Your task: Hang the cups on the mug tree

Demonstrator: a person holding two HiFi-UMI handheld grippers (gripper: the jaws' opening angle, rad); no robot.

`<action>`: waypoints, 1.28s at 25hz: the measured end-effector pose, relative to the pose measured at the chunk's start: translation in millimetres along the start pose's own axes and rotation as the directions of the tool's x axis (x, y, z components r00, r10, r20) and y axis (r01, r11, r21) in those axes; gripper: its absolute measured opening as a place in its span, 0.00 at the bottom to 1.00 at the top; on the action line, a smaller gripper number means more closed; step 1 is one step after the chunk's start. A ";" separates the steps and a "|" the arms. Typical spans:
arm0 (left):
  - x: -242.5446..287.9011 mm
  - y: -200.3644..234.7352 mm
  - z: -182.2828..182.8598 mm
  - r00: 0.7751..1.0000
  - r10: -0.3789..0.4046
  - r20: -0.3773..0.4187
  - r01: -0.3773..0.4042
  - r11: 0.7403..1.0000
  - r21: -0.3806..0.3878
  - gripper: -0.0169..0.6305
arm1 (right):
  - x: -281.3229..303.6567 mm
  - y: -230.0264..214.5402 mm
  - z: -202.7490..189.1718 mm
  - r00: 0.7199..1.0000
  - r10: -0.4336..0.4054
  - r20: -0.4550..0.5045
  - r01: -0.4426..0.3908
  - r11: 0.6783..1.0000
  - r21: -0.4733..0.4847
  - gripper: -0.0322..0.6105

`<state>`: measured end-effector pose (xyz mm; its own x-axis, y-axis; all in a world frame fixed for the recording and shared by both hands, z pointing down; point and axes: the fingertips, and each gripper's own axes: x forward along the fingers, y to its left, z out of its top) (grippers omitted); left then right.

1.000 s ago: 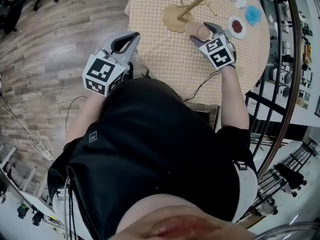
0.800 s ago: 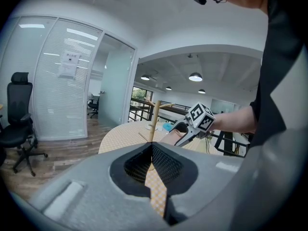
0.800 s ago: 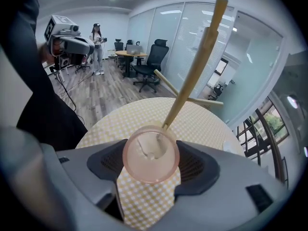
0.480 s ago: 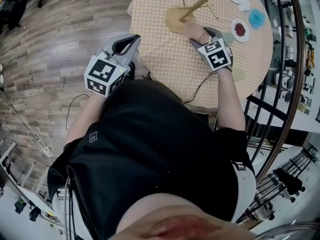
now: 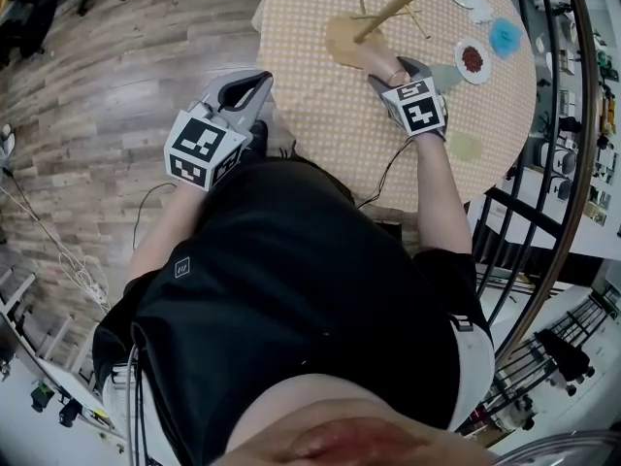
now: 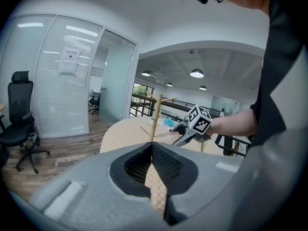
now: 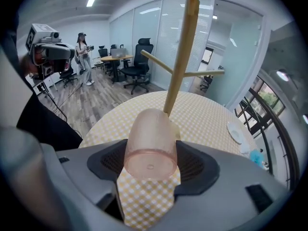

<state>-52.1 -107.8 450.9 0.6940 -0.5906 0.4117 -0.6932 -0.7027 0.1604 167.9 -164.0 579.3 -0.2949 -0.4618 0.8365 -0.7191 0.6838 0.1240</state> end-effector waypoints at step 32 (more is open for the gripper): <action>-26.6 45.9 -1.1 0.991 -0.129 0.024 0.127 0.991 0.045 0.04 | -5.4 -4.8 22.8 0.982 -0.158 0.101 0.115 0.933 0.341 0.62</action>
<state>-102.5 -123.9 448.3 0.7819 -0.5048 0.3659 -0.5897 -0.7893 0.1712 158.5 -177.6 562.0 -0.2395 -0.6190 0.7480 -0.9194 0.3922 0.0302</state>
